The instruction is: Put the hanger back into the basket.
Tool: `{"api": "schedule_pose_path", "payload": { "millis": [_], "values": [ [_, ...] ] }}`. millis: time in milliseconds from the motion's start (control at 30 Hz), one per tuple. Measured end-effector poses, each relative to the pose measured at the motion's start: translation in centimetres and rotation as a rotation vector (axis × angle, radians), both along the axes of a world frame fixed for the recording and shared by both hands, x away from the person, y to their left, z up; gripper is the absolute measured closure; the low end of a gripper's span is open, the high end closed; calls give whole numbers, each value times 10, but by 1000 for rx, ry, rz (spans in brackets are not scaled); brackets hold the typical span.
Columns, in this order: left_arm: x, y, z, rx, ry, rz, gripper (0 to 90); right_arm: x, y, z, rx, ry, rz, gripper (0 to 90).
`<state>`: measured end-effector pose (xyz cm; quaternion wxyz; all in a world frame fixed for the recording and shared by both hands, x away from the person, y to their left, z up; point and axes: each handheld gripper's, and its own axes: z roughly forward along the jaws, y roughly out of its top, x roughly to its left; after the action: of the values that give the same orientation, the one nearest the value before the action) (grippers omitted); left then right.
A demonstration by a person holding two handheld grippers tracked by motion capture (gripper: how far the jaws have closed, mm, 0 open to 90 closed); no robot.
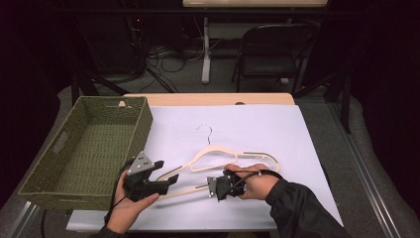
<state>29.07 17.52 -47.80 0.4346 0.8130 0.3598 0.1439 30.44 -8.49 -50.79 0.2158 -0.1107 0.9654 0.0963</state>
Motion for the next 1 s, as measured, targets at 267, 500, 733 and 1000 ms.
{"api": "schedule_pose_path", "payload": {
  "millis": [267,500,733,1000],
  "values": [
    [42,-19,-16,32,78,-33,334,-6,-3,-3,-3,-15,16,800],
    [56,-33,-28,22,170,-119,342,-6,-3,-5,-9,-12,11,800],
    [65,-42,-40,8,247,-183,405,-6,-1,-5,-11,-18,19,800],
    [70,-45,-46,17,288,-196,415,-6,1,-7,-14,-27,35,800]
  ]
}}
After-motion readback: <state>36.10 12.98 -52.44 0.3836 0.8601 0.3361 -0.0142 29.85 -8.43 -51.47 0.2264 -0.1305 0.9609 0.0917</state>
